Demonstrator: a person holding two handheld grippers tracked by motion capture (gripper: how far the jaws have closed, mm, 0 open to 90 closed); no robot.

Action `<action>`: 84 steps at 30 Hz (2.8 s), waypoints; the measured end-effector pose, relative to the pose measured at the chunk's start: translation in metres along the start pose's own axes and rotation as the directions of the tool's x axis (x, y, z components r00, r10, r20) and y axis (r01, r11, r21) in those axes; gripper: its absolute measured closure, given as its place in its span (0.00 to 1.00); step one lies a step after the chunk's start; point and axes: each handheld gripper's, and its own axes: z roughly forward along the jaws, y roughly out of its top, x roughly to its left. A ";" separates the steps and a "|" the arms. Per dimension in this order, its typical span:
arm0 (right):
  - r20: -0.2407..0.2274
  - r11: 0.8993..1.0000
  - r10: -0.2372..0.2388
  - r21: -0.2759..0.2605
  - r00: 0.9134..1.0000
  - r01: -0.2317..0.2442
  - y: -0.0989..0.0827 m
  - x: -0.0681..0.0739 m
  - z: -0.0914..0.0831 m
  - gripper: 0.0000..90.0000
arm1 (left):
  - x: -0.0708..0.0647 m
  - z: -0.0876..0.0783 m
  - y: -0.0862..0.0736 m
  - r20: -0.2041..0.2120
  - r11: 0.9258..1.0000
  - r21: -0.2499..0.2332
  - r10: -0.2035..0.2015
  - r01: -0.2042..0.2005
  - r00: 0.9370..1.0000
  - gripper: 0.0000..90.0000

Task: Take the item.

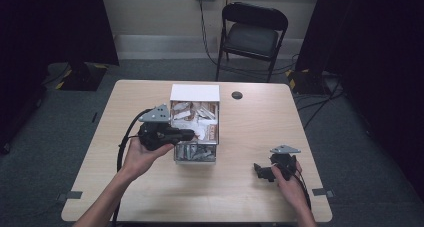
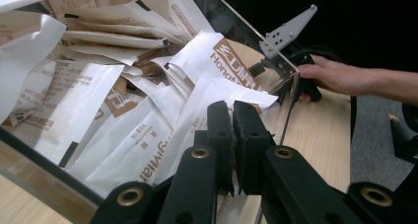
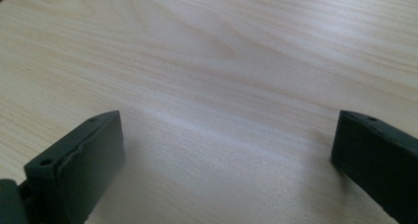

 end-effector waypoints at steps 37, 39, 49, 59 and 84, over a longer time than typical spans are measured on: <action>0.000 1.000 0.000 0.000 1.000 0.000 0.000 0.000 0.000 0.00 | -0.008 -0.038 0.013 0.000 0.983 -0.181 0.018 -0.018 1.000 0.97; 0.000 1.000 0.000 0.000 1.000 0.000 0.000 0.000 0.000 0.00 | -0.009 -0.041 0.014 -0.001 0.982 -0.189 0.023 -0.023 1.000 0.97; 0.000 1.000 0.000 0.000 1.000 0.000 0.000 0.000 0.000 0.00 | -0.013 -0.060 0.020 -0.027 0.972 -0.231 0.029 -0.035 0.999 0.97; 0.000 1.000 0.000 0.000 1.000 0.000 0.000 0.000 0.000 0.00 | -0.010 -0.076 0.021 -0.042 0.962 -0.270 0.018 -0.028 0.999 0.97; 0.000 1.000 0.000 0.000 1.000 0.000 0.000 0.000 0.000 0.00 | 0.011 -0.120 0.007 -0.141 0.958 -0.288 -0.057 0.014 0.988 0.97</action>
